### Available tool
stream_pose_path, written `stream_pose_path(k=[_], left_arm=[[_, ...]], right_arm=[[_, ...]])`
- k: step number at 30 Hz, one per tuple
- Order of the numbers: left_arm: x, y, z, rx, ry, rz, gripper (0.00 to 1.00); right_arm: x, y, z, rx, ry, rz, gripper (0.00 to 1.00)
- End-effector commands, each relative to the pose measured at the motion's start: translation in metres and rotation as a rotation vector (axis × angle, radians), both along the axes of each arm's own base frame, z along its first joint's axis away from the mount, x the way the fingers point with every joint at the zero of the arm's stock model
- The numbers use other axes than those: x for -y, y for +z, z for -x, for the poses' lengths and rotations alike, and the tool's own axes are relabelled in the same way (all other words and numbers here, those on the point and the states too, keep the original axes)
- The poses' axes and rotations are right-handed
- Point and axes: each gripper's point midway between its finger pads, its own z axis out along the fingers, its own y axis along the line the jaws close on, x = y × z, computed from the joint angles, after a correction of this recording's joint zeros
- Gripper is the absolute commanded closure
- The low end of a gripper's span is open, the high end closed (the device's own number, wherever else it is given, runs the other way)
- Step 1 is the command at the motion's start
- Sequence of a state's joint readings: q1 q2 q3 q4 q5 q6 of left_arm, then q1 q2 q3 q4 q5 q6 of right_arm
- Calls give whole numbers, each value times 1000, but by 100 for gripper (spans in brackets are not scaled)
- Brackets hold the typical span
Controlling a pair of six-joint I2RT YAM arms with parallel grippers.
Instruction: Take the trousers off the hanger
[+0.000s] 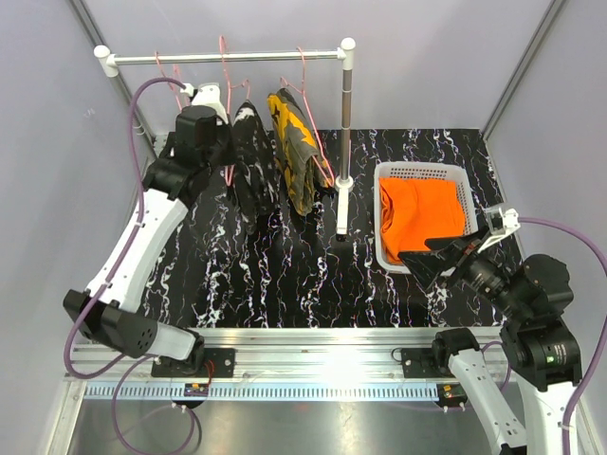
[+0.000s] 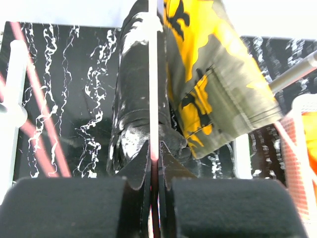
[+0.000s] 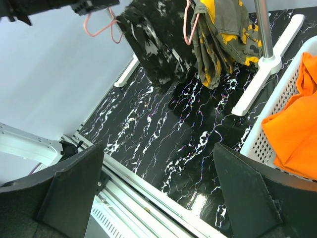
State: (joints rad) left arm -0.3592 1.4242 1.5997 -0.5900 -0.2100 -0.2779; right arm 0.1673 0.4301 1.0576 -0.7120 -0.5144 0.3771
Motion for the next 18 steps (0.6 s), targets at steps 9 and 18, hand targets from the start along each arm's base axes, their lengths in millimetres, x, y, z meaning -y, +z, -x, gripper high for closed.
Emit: stream_pose_path(k=[9, 18], left_arm=[[3, 160, 16, 461, -6, 220, 100], [-13, 174, 76, 425, 57, 338, 100]], right_arm=[[-4, 0, -18, 21, 23, 35, 1], [-36, 21, -56, -103, 168, -58, 1]])
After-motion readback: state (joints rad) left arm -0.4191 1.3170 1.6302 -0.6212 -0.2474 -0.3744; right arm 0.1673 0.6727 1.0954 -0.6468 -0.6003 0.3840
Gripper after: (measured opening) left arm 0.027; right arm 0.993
